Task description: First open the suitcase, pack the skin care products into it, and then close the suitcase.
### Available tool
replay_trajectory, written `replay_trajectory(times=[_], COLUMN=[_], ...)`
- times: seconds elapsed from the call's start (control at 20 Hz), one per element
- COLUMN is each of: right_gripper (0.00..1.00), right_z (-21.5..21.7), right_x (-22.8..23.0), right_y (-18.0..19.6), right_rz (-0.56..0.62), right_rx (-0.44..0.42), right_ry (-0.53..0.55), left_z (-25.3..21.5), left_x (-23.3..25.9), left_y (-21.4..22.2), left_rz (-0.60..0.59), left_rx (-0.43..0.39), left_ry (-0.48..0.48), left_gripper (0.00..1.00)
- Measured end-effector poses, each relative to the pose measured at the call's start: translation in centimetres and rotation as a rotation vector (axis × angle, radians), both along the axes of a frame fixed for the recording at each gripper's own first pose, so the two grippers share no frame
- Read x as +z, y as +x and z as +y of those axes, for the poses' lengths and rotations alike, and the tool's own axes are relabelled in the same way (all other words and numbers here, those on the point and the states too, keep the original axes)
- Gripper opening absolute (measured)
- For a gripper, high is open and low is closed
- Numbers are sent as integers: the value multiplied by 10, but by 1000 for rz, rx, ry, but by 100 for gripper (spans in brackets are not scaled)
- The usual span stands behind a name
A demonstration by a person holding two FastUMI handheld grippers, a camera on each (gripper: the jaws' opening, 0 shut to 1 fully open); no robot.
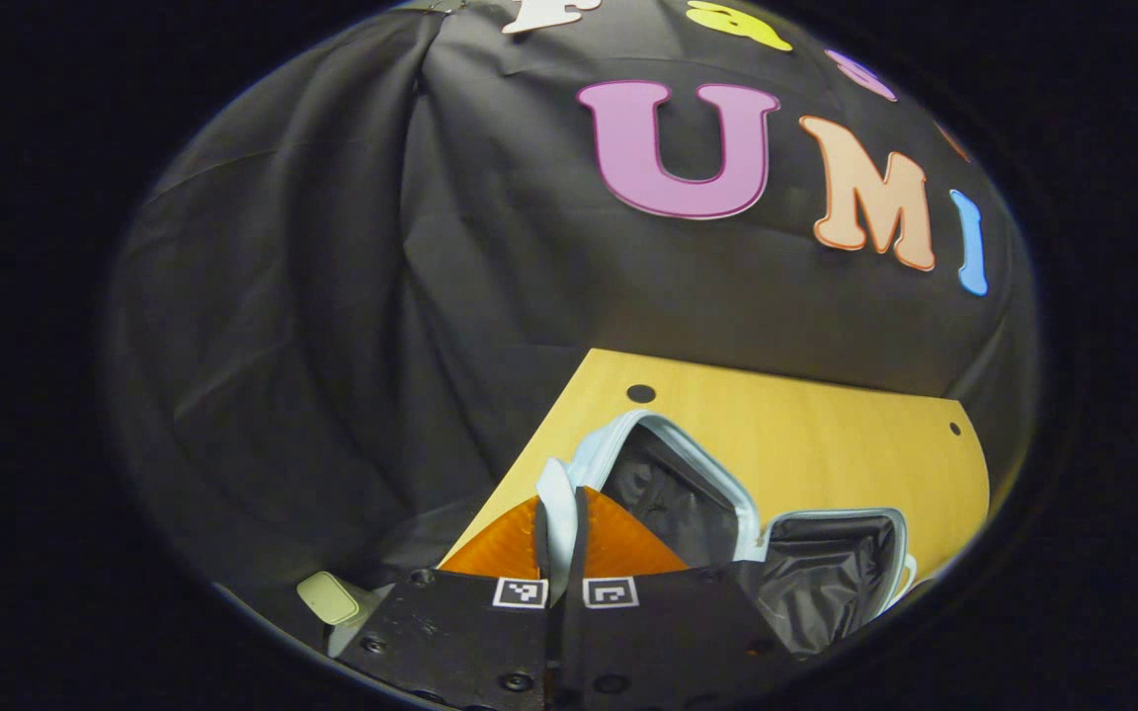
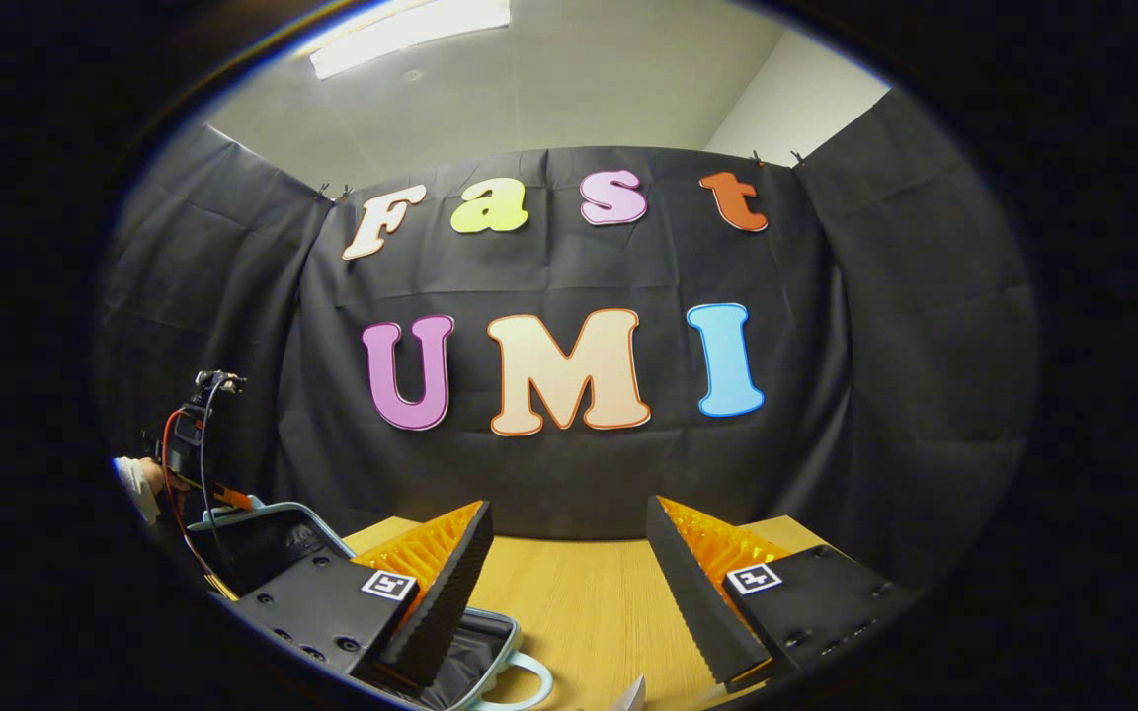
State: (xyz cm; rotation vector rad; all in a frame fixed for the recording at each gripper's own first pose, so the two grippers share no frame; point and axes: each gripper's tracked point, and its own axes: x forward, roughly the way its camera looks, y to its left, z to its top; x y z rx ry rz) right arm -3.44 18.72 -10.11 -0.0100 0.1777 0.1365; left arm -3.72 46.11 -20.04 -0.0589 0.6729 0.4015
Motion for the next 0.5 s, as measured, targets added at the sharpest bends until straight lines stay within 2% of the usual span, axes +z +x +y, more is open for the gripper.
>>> replay_trajectory(times=[0.05,0.15,0.2,0.25,0.5], right_gripper=[98,98,98,98,98], right_z=[0,0,0,-1,3], right_x=[0,0,0,0,-1], right_y=[0,-2,-2,-2,-7], right_rz=[1,1,4,6,14], right_rx=[-1,-4,-5,-7,1], right_ry=[-7,-16,-17,-18,-39], left_z=[7,32,37,38,56], left_x=[-7,-11,-15,-24,-53], left_y=[-1,-2,-7,-10,-23], left_rz=[8,8,27,23,33], left_rx=[18,44,47,60,114], left_ry=[4,97,86,65,24], left_gripper=[0,0,2,0,0])
